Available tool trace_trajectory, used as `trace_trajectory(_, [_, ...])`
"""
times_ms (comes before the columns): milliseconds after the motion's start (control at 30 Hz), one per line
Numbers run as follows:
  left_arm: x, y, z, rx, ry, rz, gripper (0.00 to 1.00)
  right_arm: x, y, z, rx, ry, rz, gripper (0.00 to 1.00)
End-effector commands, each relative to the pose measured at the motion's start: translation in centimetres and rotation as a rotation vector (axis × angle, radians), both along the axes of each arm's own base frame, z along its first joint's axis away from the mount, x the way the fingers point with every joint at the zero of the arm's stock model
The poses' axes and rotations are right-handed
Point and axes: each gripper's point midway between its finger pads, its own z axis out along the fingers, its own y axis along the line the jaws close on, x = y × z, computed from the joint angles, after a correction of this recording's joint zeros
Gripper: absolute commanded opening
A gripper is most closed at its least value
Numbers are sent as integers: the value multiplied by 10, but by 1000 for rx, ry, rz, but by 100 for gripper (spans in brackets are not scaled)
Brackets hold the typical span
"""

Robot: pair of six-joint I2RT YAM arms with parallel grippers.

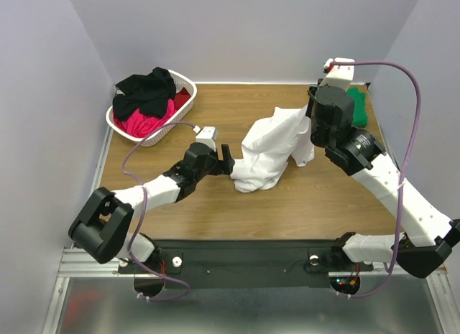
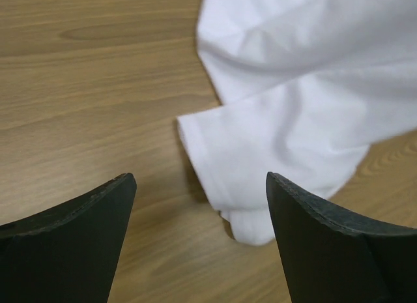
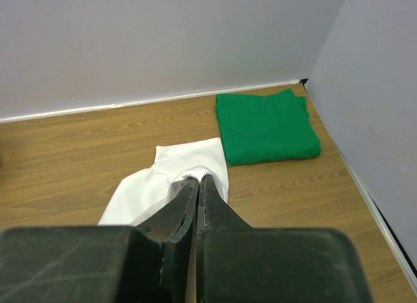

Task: Fold and stack the t-shirts
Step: Flatten the tshirt out

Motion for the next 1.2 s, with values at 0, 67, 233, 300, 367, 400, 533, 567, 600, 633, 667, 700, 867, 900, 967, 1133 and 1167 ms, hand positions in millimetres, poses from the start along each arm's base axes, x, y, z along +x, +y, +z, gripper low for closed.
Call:
trace_trajectory(0, [28, 16, -4, -53, -13, 133, 90, -5, -12, 15, 64, -61, -37, 1])
trace_trajectory(67, [37, 12, -12, -49, -3, 134, 88, -5, -11, 11, 67, -55, -31, 0])
trace_trajectory(233, [53, -5, -27, -33, 27, 109, 80, -2, -10, 6, 71, -47, -22, 1])
trace_trajectory(300, [56, -8, -34, -21, 32, 99, 75, -2, -10, 4, 69, -44, -23, 1])
trace_trajectory(367, [61, -13, -33, -26, 25, 92, 74, -2, -10, 1, 67, -39, -23, 0])
trace_trajectory(400, [62, -14, -33, -26, 25, 90, 74, -1, -10, 1, 67, -38, -20, 0])
trace_trajectory(533, [67, -19, -40, -20, 31, 79, 71, 0, -10, -5, 69, -30, -18, 1])
trace_trajectory(567, [67, -20, -42, -17, 35, 78, 70, 1, -11, -5, 67, -28, -19, 0])
trace_trajectory(600, [67, -21, -43, -17, 37, 73, 69, 1, -10, -6, 69, -27, -18, 1])
trace_trajectory(633, [68, -22, -46, -13, 44, 71, 68, 2, -11, -8, 67, -24, -21, 0])
trace_trajectory(667, [68, -26, -45, -16, 41, 61, 68, 2, -12, -8, 68, -24, -22, 0])
trace_trajectory(700, [69, -29, -47, -10, 40, 54, 66, 3, -12, -9, 66, -20, -22, 1])
trace_trajectory(867, [71, -39, -53, 1, 44, 36, 57, 6, -13, -14, 66, -10, -20, 0])
trace_trajectory(900, [71, -40, -55, 5, 48, 35, 53, 6, -15, -14, 66, -11, -26, 0])
trace_trajectory(967, [72, -39, -57, 12, 50, 46, 44, 6, -17, -16, 65, -8, -27, 1])
trace_trajectory(1133, [71, -30, -66, 53, 70, 73, 23, 6, -20, -18, 68, -5, -28, 0])
trace_trajectory(1167, [71, -29, -67, 61, 72, 79, 13, 6, -20, -19, 67, -3, -28, 1])
